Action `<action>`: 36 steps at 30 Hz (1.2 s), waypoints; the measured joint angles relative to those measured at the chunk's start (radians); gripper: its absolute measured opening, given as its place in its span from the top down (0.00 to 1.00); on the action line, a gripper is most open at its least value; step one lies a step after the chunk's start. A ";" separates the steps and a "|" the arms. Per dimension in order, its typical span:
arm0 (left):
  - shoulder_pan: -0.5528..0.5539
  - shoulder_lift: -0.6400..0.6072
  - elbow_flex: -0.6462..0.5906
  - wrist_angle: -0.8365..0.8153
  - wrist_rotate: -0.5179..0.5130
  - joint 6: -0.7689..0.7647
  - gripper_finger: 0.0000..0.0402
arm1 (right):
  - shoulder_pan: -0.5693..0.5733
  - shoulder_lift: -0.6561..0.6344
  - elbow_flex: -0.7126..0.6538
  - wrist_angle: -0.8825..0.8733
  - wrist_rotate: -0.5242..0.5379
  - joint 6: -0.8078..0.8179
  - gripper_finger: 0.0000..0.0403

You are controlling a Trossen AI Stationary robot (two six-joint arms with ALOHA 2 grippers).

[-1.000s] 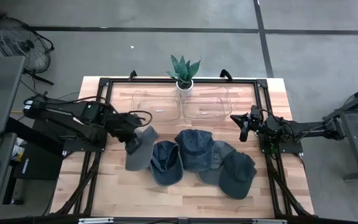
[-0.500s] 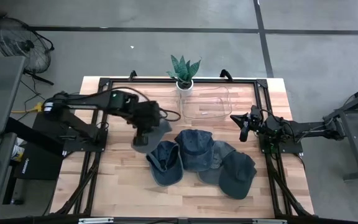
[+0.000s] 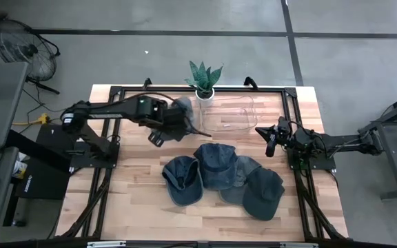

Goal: Pick & Place hat
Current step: Put the left gray cap into the left transparent bin

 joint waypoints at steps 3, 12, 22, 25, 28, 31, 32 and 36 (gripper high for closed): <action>0.024 0.011 -0.003 0.023 -0.002 0.118 1.00 | 0.000 0.000 0.000 0.000 0.000 0.000 0.99; 0.102 0.064 -0.018 0.098 0.056 0.302 1.00 | 0.000 0.000 0.000 0.000 0.000 0.000 0.99; 0.171 0.036 -0.190 0.277 0.086 0.502 1.00 | 0.000 0.000 0.000 0.000 0.000 0.000 0.99; 0.196 -0.001 -0.266 0.288 0.093 0.550 1.00 | 0.000 0.000 0.000 0.000 0.000 0.000 0.99; 0.211 -0.027 -0.330 0.369 0.105 0.584 1.00 | 0.000 0.000 0.000 0.000 0.000 0.000 0.99; 0.228 -0.056 -0.392 0.361 0.128 0.585 1.00 | 0.000 0.000 0.000 0.000 0.000 0.000 0.99; 0.229 -0.058 -0.407 0.395 0.127 0.589 1.00 | 0.000 0.000 0.000 0.000 0.000 0.000 0.99; 0.247 -0.092 -0.494 0.428 0.115 0.619 1.00 | 0.000 0.000 0.000 0.000 0.000 0.000 0.99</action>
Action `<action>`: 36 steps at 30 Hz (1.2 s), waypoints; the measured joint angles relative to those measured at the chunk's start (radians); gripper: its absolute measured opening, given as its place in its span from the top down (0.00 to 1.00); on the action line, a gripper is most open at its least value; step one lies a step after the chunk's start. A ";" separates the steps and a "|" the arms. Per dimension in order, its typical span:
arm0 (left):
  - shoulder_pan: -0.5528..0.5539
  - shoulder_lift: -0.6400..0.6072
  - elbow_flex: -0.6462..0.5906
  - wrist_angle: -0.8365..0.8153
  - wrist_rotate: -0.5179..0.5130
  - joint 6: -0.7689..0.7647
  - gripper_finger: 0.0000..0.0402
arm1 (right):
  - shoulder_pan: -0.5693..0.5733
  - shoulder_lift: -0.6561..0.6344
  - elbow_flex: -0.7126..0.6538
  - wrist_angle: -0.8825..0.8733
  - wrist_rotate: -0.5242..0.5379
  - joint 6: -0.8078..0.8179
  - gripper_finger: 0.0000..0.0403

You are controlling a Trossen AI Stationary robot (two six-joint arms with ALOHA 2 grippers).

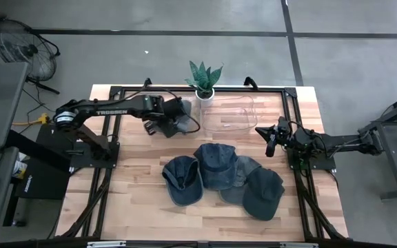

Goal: Pick & Place hat
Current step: Put the left gray cap into the left transparent bin

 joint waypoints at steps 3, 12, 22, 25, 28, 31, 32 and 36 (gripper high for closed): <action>0.002 -0.004 -0.048 0.064 0.005 0.026 1.00 | 0.000 0.000 0.000 0.000 0.000 0.000 0.99; 0.014 -0.011 -0.156 0.142 0.018 0.037 1.00 | 0.000 0.000 0.000 0.000 0.000 0.000 0.99; 0.013 -0.011 -0.179 0.150 0.017 0.036 0.97 | 0.000 0.000 0.000 0.000 0.000 0.000 0.99; 0.014 -0.011 -0.180 0.138 0.018 0.033 0.97 | 0.000 0.000 0.000 0.000 0.000 0.000 0.99; 0.014 -0.011 -0.181 0.135 0.019 0.033 0.96 | 0.000 0.000 0.000 0.000 0.000 0.000 0.99; 0.013 -0.011 -0.181 0.139 0.018 0.032 0.96 | 0.000 0.000 0.000 0.000 0.000 0.000 0.99; 0.013 -0.011 -0.181 0.142 0.016 0.028 0.96 | 0.000 0.000 0.000 0.000 0.000 0.000 0.99; 0.013 -0.010 -0.181 0.158 0.015 -0.022 0.96 | 0.000 0.000 0.000 0.000 0.000 0.000 0.99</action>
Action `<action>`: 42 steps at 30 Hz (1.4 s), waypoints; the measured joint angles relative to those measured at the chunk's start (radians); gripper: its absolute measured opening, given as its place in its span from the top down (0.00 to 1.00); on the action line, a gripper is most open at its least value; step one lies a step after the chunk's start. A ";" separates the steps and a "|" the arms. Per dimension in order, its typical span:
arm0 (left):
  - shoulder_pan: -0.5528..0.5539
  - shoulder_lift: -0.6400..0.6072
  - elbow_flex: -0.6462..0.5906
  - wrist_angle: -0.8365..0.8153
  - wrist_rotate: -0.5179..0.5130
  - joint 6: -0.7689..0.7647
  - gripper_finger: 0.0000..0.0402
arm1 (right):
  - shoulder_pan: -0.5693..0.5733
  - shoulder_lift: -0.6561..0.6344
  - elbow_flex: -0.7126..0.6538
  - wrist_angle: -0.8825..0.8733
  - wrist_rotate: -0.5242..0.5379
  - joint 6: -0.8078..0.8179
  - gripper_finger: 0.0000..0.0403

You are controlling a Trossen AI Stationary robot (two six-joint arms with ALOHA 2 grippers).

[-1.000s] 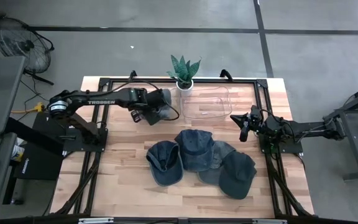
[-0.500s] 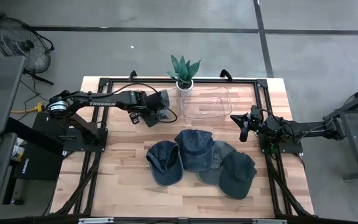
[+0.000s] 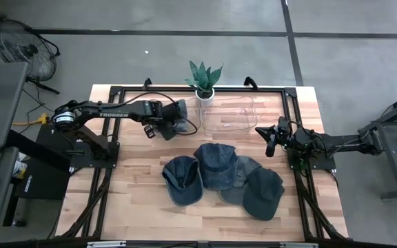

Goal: Pick & Place hat
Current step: Put the left gray cap into the left transparent bin, then put the left dark blue cap into the right transparent bin

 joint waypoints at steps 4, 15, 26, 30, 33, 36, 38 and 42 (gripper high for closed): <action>0.000 0.000 0.000 0.001 -0.006 -0.037 0.96 | 0.000 0.000 0.000 0.000 0.000 0.000 0.99; 0.000 -0.002 0.000 0.025 -0.001 -0.139 0.81 | 0.000 0.000 0.000 0.000 0.000 0.000 0.99; -0.001 -0.069 0.000 0.056 -0.003 -0.197 0.38 | 0.000 0.000 0.000 0.000 0.000 0.000 0.99; -0.009 -0.115 0.000 0.064 -0.011 -0.200 0.30 | 0.000 0.000 0.000 0.000 0.000 0.000 0.99; -0.022 -0.140 0.000 0.078 -0.012 -0.218 0.29 | 0.000 0.000 0.000 0.000 0.000 0.000 0.99; -0.040 -0.171 0.000 0.113 -0.009 -0.272 0.29 | 0.000 0.000 0.000 0.000 0.000 0.000 0.99; -0.056 -0.203 0.000 0.117 -0.010 -0.317 0.29 | 0.000 0.000 0.000 0.000 0.000 0.000 0.99; -0.092 -0.238 0.000 0.120 -0.012 -0.437 0.29 | 0.000 0.000 0.000 0.000 0.000 0.000 0.99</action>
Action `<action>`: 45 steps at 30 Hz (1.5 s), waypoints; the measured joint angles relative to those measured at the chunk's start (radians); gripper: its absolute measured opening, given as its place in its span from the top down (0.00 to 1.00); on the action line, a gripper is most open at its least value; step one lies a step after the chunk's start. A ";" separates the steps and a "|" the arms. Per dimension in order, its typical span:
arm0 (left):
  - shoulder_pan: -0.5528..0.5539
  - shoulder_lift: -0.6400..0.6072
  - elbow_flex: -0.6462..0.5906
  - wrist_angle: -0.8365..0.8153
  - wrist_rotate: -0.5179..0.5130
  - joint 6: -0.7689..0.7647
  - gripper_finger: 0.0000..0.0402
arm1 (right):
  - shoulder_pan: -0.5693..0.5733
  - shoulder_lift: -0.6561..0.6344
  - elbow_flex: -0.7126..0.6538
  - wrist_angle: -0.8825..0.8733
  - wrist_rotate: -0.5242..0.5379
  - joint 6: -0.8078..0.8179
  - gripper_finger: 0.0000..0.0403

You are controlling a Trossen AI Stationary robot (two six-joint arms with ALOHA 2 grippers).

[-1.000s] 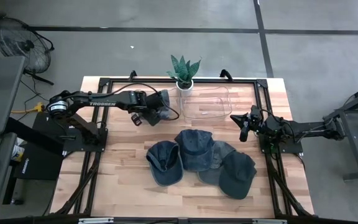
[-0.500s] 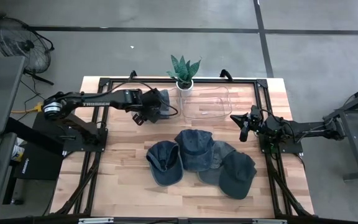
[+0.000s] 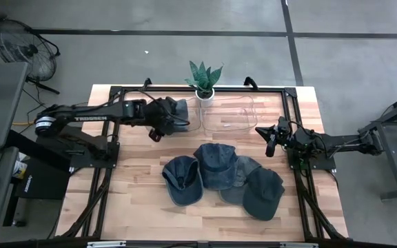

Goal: Pick & Place hat
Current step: Put the left dark blue cap into the right transparent bin

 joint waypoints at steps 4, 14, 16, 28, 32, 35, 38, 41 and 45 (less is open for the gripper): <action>-0.041 -0.030 0.000 -0.019 0.000 -0.209 0.29 | 0.000 0.000 0.000 0.000 0.000 0.000 0.99; -0.123 -0.040 0.000 -0.160 0.049 -0.801 0.29 | 0.000 0.000 0.000 0.000 0.000 0.000 0.99; -0.140 -0.040 0.000 -0.176 0.082 -0.931 0.29 | 0.000 0.000 0.000 0.000 0.000 0.000 0.99; -0.295 -0.040 -0.052 -0.220 0.267 -1.203 0.36 | 0.000 0.000 0.000 0.000 0.000 0.000 0.99; -0.385 -0.040 -0.101 -0.192 0.267 -1.158 0.40 | 0.000 0.000 0.000 0.000 0.000 0.000 0.99; -0.444 -0.040 -0.137 -0.134 0.265 -1.100 0.43 | 0.000 0.000 0.000 0.000 0.000 0.000 0.99; -0.485 -0.040 -0.171 -0.070 0.240 -1.005 0.45 | 0.000 0.000 0.000 0.000 0.000 0.000 0.99; -0.519 -0.040 -0.211 -0.027 0.178 -0.886 0.46 | 0.000 0.000 0.000 0.000 0.000 0.000 0.99; -0.547 -0.040 -0.270 0.012 0.116 -0.764 0.46 | 0.000 0.000 0.000 0.000 0.000 0.000 0.99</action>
